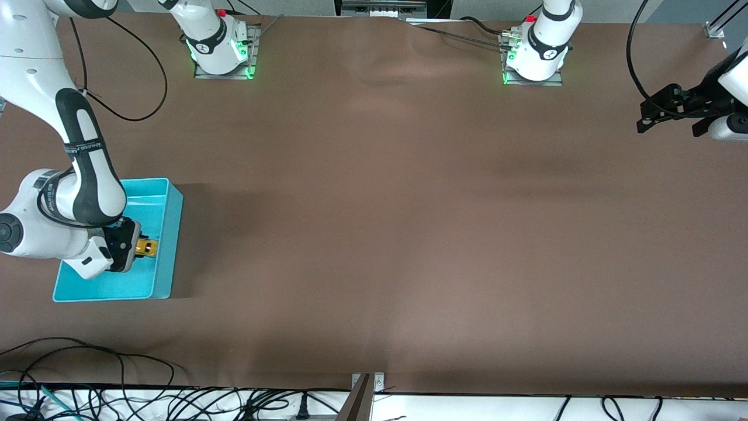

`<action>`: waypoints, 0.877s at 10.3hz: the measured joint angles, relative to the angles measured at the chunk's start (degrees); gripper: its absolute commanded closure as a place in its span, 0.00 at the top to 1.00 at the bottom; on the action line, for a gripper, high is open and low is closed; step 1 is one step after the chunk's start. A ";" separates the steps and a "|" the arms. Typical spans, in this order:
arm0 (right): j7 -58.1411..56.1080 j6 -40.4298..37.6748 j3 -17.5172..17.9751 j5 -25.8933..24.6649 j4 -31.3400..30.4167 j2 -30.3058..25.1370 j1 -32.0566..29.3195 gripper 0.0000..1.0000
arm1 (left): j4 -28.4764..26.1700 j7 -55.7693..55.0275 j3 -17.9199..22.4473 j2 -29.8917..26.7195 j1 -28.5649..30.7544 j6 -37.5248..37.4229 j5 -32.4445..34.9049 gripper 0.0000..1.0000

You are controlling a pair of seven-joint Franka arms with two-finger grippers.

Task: Wind up and store yellow beetle car
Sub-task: 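Carry the car with the right gripper into the turquoise bin, then open the right gripper and lift it away from the bin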

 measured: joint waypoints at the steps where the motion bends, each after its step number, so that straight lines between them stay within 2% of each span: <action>1: 0.00 0.00 0.05 0.00 0.14 -0.03 0.00 0.96 | 0.00 0.00 0.00 0.01 0.00 -0.05 0.00 1.00; 4: 0.60 0.05 0.21 0.80 0.82 -1.43 0.03 1.00 | 0.00 0.00 -0.02 0.02 -0.01 -0.25 0.00 1.00; 9: 12.59 -7.31 0.29 1.80 2.36 -11.06 0.05 1.00 | 0.00 0.00 -0.02 0.03 -0.01 -0.32 0.00 1.00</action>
